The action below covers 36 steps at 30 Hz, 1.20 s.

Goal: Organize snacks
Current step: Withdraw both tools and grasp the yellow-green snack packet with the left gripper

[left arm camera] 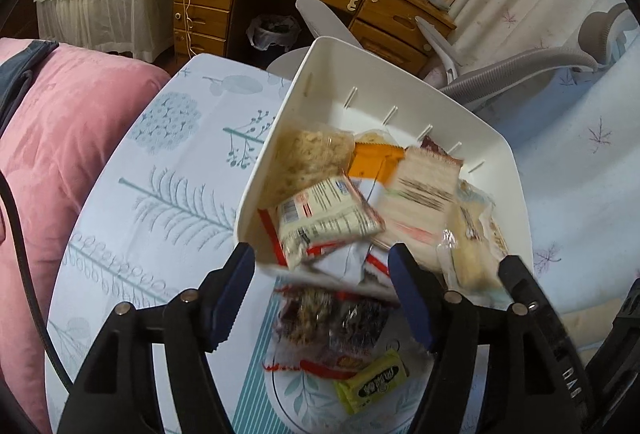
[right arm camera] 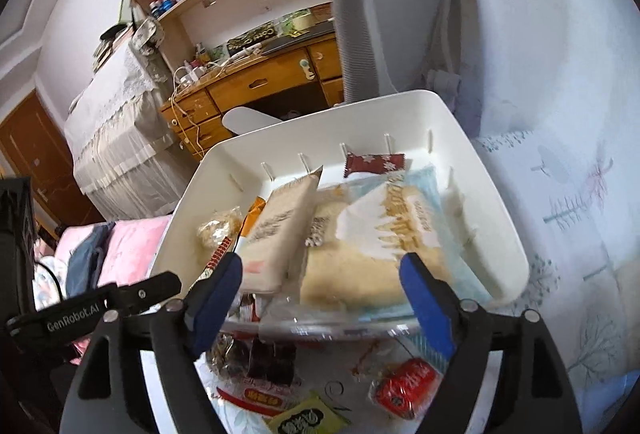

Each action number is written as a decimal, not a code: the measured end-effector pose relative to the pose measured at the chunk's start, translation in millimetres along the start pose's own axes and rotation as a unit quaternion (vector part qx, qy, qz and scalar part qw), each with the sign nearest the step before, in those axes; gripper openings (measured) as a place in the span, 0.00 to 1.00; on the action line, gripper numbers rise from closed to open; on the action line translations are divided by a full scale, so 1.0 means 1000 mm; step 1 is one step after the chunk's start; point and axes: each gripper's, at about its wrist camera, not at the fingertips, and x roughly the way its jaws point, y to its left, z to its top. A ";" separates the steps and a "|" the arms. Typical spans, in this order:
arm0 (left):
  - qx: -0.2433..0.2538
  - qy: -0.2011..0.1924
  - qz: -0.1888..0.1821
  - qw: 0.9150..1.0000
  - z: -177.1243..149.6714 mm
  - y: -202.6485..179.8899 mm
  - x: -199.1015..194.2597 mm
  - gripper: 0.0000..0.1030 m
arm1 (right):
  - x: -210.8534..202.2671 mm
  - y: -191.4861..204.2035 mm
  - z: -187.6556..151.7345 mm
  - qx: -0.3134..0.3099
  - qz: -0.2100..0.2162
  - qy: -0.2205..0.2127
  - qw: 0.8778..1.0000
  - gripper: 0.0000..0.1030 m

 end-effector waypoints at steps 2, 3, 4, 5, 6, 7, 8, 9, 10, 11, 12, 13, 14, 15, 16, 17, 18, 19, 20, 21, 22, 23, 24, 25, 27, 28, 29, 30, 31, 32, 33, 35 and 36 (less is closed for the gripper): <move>-0.001 0.000 -0.004 1.000 -0.005 0.001 -0.004 0.68 | -0.006 -0.006 -0.002 0.012 0.000 -0.001 1.000 0.81; -0.001 0.000 -0.007 1.000 -0.009 0.001 -0.007 0.69 | -0.010 -0.010 -0.003 0.017 -0.003 -0.002 1.000 0.81; -0.001 0.000 -0.009 1.000 -0.013 0.002 -0.010 0.70 | -0.015 -0.013 -0.004 0.021 -0.005 -0.004 1.000 0.81; 0.001 0.000 -0.011 1.000 -0.015 0.001 -0.012 0.70 | -0.020 -0.016 -0.005 0.024 -0.008 -0.006 1.000 0.81; 0.004 0.001 -0.014 1.000 -0.019 0.000 -0.016 0.72 | -0.024 -0.019 -0.006 0.027 -0.011 -0.008 1.000 0.81; 0.008 0.001 -0.015 1.000 -0.023 -0.001 -0.018 0.72 | -0.028 -0.023 -0.007 0.029 -0.014 -0.010 0.999 0.81; 0.012 0.001 -0.016 1.000 -0.027 -0.002 -0.021 0.74 | -0.032 -0.027 -0.008 0.030 -0.017 -0.011 0.999 0.81; 0.016 0.002 -0.017 1.000 -0.032 -0.003 -0.023 0.74 | -0.035 -0.030 -0.010 0.030 -0.020 -0.011 0.999 0.81; 0.020 0.003 -0.018 1.000 -0.035 -0.005 -0.025 0.74 | -0.038 -0.034 -0.011 0.029 -0.024 -0.010 0.999 0.81; 0.023 0.005 -0.018 1.000 -0.039 -0.006 -0.026 0.74 | -0.041 -0.039 -0.014 0.029 -0.029 -0.010 0.999 0.81; 0.026 0.008 -0.019 0.999 -0.043 -0.008 -0.026 0.75 | -0.043 -0.042 -0.016 0.029 -0.033 -0.009 0.999 0.81; 0.030 0.013 -0.018 0.999 -0.047 -0.010 -0.026 0.75 | -0.044 -0.046 -0.018 0.029 -0.037 -0.007 0.999 0.81; 0.035 0.018 -0.016 0.999 -0.051 -0.012 -0.026 0.75 | -0.046 -0.050 -0.022 0.030 -0.042 -0.004 0.999 0.81; 0.042 0.023 -0.014 0.999 -0.055 -0.015 -0.025 0.75 | -0.047 -0.053 -0.024 0.031 -0.045 -0.001 0.998 0.81; 0.049 0.031 -0.012 0.998 -0.060 -0.018 -0.023 0.75 | -0.048 -0.058 -0.027 0.033 -0.049 0.002 0.998 0.81; 0.053 0.036 -0.012 0.998 -0.063 -0.020 -0.022 0.75 | -0.048 -0.061 -0.031 0.035 -0.051 0.005 0.998 0.81; 0.060 0.045 -0.012 0.997 -0.069 -0.022 -0.019 0.75 | -0.049 -0.065 -0.034 0.035 -0.053 0.007 0.998 0.81; 0.065 0.052 -0.013 0.996 -0.073 -0.024 -0.016 0.75 | -0.050 -0.068 -0.036 0.034 -0.054 0.008 0.998 0.81; 0.072 0.059 -0.012 0.996 -0.077 -0.027 -0.013 0.75 | -0.050 -0.069 -0.041 0.032 -0.056 0.010 0.998 0.81; 0.079 0.068 -0.011 0.994 -0.084 -0.030 -0.010 0.75 | -0.050 -0.071 -0.044 0.028 -0.056 0.011 0.998 0.81; 0.083 0.074 -0.010 0.994 -0.088 -0.033 -0.008 0.75 | -0.049 -0.073 -0.046 0.025 -0.056 0.012 0.998 0.81; 0.085 0.079 -0.011 0.993 -0.091 -0.035 -0.005 0.75 | -0.048 -0.074 -0.049 0.020 -0.056 0.013 0.998 0.81; 0.087 0.086 -0.011 0.992 -0.095 -0.037 -0.002 0.75 | -0.047 -0.075 -0.051 0.014 -0.055 0.014 0.998 0.81; 0.088 0.093 -0.010 0.992 -0.098 -0.039 0.002 0.75 | -0.045 -0.075 -0.055 0.005 -0.053 0.018 0.998 0.81; 0.091 0.102 -0.006 0.991 -0.104 -0.044 0.009 0.75 | -0.041 -0.075 -0.059 -0.009 -0.045 0.029 0.999 0.81; 0.093 0.105 -0.003 0.990 -0.105 -0.045 0.012 0.75 | -0.039 -0.074 -0.062 -0.018 -0.042 0.032 0.998 0.81; 0.094 0.108 0.001 0.990 -0.107 -0.047 0.016 0.75 | -0.038 -0.074 -0.064 -0.026 -0.040 0.033 0.998 0.81; 0.097 0.111 0.007 0.989 -0.108 -0.048 0.021 0.75 | -0.037 -0.073 -0.066 -0.038 -0.037 0.035 0.998 0.81; 0.098 0.112 0.012 0.989 -0.109 -0.049 0.024 0.75 | -0.035 -0.071 -0.068 -0.050 -0.036 0.036 0.997 0.81; 0.099 0.114 0.018 0.988 -0.110 -0.051 0.028 0.75 | -0.034 -0.068 -0.070 -0.067 -0.036 0.036 0.996 0.81; 0.099 0.117 0.025 0.988 -0.111 -0.052 0.032 0.75 | -0.033 -0.066 -0.073 -0.082 -0.038 0.035 0.995 0.81; 0.093 0.123 0.037 0.987 -0.110 -0.053 0.040 0.75 | -0.030 -0.063 -0.076 -0.112 -0.045 0.031 0.992 0.81; 0.086 0.127 0.035 0.988 -0.110 -0.053 0.043 0.75 | -0.029 -0.063 -0.078 -0.123 -0.046 0.029 0.991 0.81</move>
